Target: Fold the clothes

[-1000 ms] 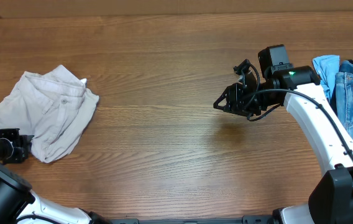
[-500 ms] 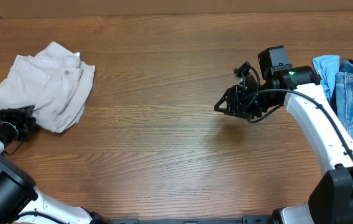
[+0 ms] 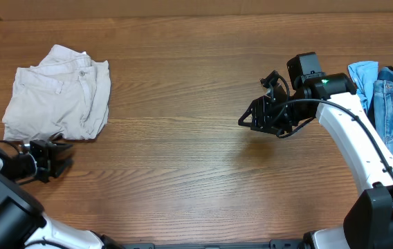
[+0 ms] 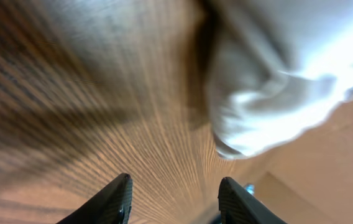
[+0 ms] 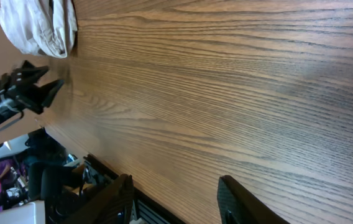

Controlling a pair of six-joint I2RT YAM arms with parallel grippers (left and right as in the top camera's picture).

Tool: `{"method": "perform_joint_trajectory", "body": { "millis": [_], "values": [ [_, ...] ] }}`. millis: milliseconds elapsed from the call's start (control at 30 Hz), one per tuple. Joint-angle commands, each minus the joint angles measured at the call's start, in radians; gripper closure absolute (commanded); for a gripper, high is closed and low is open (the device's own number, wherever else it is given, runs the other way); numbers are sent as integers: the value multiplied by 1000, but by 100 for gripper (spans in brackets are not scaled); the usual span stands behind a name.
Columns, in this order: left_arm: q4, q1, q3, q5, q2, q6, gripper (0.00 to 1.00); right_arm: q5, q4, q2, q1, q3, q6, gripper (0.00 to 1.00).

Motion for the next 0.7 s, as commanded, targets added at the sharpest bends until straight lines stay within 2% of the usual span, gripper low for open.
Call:
{"method": "perform_joint_trajectory", "body": {
  "millis": [0,67,100,200,300,367,500,667],
  "values": [
    [-32,-14,40,-88,-216,122,50,6,5,-29,-4,8,-8,52],
    [-31,-26,63,-139,-305,121,54,6,5,-29,-4,8,-8,52],
    [-20,-35,76,-166,-346,122,61,6,5,-29,-4,8,-8,52],
    [71,-82,111,-293,-447,121,96,6,9,-29,-4,8,-7,52],
    [209,-174,113,-550,-480,146,96,6,11,-29,-4,8,-3,51],
    [266,-232,113,-666,-451,185,96,5,11,-29,-4,8,0,50],
    [365,-290,113,-702,-300,260,96,5,0,-29,-4,8,2,48],
    [419,-279,113,-723,-83,244,96,5,-39,-29,-4,8,4,48]
  ]
}}
